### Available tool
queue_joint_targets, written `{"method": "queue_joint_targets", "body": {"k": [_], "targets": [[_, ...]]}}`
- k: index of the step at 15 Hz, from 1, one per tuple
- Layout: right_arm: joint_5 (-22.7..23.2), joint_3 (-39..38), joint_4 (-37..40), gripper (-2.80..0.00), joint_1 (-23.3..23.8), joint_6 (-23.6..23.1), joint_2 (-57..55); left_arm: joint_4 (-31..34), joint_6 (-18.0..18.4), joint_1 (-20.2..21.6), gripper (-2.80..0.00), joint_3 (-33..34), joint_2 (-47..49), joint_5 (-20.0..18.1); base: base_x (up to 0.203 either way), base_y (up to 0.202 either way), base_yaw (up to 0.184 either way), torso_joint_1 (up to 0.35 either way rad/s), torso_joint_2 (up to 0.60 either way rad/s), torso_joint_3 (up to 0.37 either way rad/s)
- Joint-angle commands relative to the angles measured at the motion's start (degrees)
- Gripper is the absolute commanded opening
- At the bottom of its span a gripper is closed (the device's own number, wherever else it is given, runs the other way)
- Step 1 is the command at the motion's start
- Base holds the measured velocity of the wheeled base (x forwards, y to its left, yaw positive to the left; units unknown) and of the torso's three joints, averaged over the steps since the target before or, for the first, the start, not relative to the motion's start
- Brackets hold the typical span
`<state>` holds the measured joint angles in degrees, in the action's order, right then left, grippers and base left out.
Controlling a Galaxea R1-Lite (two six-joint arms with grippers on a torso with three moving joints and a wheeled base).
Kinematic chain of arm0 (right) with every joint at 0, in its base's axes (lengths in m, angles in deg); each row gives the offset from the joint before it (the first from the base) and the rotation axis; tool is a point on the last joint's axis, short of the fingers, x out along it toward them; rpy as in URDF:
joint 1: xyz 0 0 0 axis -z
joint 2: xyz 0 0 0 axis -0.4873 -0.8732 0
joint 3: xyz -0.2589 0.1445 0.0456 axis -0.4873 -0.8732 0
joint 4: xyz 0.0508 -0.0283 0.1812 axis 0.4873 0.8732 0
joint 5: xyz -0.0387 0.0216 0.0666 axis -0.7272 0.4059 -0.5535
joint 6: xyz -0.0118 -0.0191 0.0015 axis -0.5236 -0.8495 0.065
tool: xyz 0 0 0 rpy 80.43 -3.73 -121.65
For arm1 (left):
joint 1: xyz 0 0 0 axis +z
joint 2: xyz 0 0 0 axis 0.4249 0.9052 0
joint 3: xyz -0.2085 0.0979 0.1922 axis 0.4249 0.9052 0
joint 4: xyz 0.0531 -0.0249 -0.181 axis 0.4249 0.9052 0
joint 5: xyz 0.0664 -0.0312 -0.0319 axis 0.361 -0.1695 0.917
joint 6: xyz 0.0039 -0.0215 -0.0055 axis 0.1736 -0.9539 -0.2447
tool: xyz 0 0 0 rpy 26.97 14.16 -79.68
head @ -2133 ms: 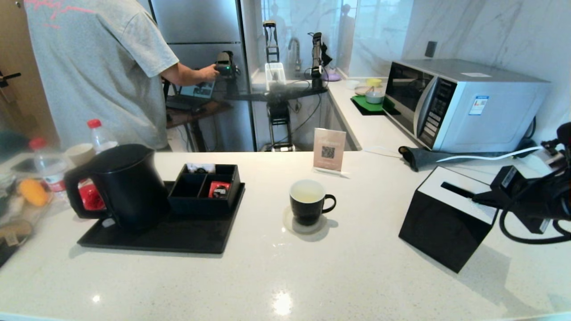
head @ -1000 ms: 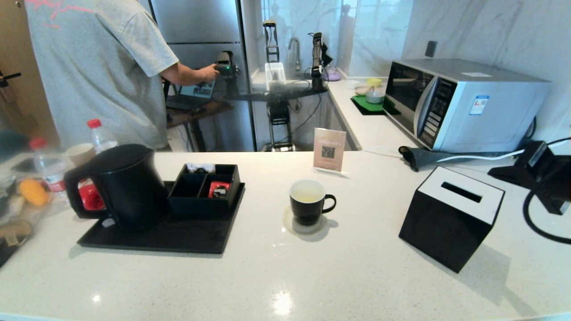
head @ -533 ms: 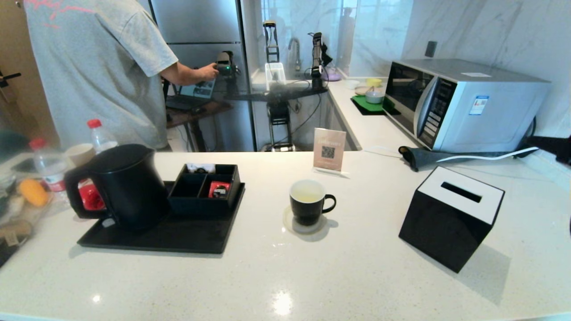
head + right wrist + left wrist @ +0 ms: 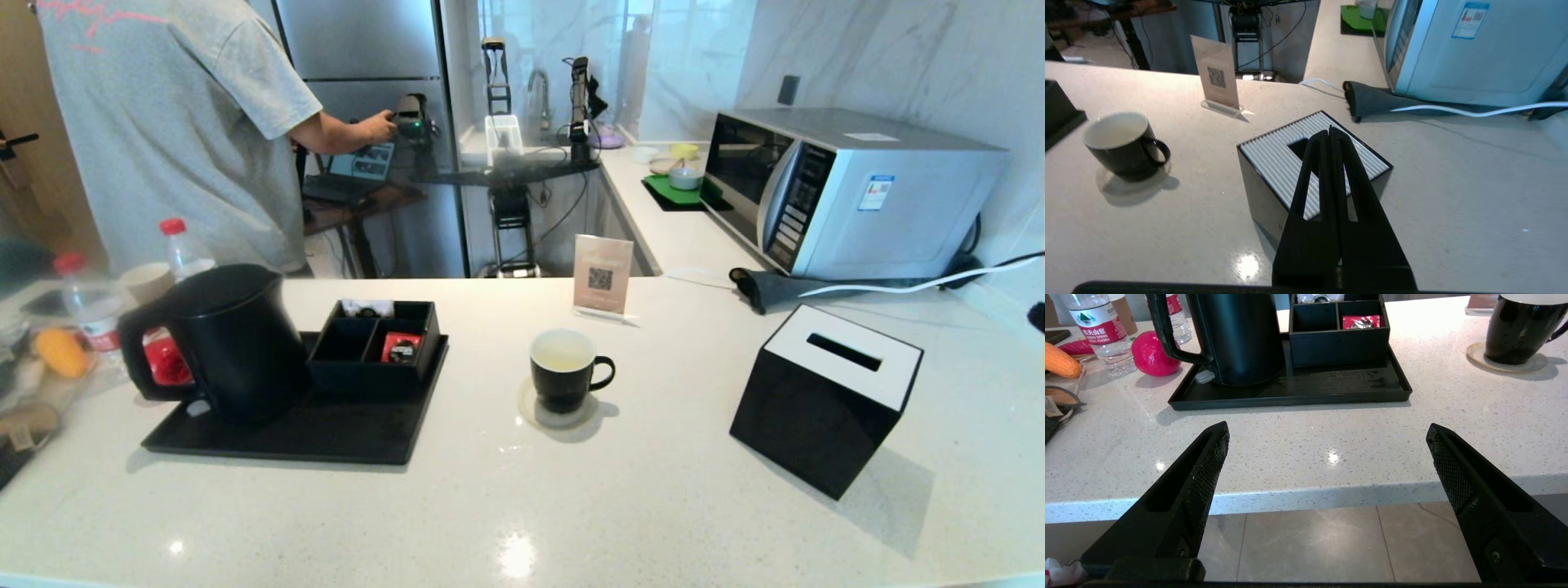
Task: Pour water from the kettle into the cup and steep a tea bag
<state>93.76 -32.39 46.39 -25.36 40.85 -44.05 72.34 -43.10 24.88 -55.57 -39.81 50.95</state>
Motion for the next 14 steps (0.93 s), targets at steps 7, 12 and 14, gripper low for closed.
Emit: {"method": "queue_joint_targets", "body": {"k": [7, 12, 14], "targets": [[-0.38, -22.56, 0.19, -2.80, -0.98, -9.04, 33.97, 0.00, 0.03, 0.00, 0.00, 0.00, -0.02, 0.00, 0.000, 0.000, 0.000, 0.000, 0.00, 0.000], [-5.09, -25.19, 16.36, -2.80, -2.25, -10.13, 40.51, 0.00, -0.02, 0.00, 0.00, 0.00, -0.02, -0.02, 0.000, 0.000, 0.000, 0.000, 0.00, 0.000], [-5.15, -25.20, 20.63, -2.80, -3.15, -8.72, 44.18, 0.00, -0.02, 0.00, 0.00, 0.00, -0.02, 0.06, 0.000, 0.000, 0.000, 0.000, 0.00, 0.000]]}}
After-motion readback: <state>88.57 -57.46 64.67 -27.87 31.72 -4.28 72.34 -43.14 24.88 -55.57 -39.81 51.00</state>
